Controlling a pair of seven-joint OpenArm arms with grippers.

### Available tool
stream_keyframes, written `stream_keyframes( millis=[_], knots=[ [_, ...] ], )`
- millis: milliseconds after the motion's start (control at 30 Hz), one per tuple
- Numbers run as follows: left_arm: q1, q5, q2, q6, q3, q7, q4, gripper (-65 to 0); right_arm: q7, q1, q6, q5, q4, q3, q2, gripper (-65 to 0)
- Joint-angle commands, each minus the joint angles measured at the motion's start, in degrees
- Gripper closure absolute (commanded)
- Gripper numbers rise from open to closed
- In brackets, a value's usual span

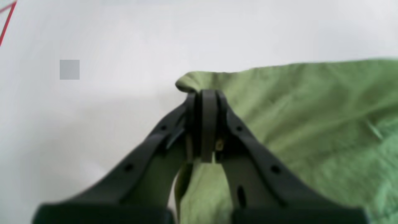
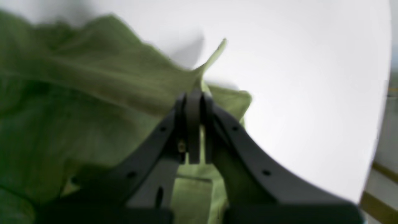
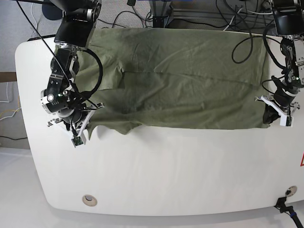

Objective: Fold the T-shirt properly
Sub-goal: 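Lift the hem and fold it over toward the collar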

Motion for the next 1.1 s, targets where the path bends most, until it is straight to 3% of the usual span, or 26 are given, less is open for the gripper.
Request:
stream_keyframes(
  millis=[0, 267, 633, 833, 900, 1067],
  knots=[
    [0.4, -0.6, -1.4, 0.3, -1.3, -1.5, 2.1, 0.0, -1.4, 0.0, 0.2, 0.2, 4.7, 0.0, 0.5, 0.0],
    [7.9, -0.6, -1.2, 0.3, -5.0, -1.5, 9.0, 0.0, -6.1, -7.7, 0.2, 0.2, 15.1, 0.0, 0.5, 0.0],
    [15.1, -0.5, -1.2, 0.3, -9.9, -1.4, 11.6, 0.0, -6.7, -16.8, 0.2, 0.2, 16.5, 0.0, 0.6, 0.0],
    [17.3, -0.5, -1.2, 0.3, -10.0, -1.4, 11.6, 0.0, -12.4, -16.6, 0.3, 0.2, 16.6, 0.0, 0.6, 0.0],
    [17.6, -0.5, -1.2, 0.3, -10.0, -1.4, 11.6, 0.0, -12.4, -16.6, 1.6, 0.2, 16.6, 0.3, 0.6, 0.0],
    [17.6, -0.5, -1.2, 0.3, -10.0, -1.3, 11.5, 0.0, -11.9, -17.0, 9.3, 0.2, 16.6, 0.5, 0.9, 0.0]
  ],
)
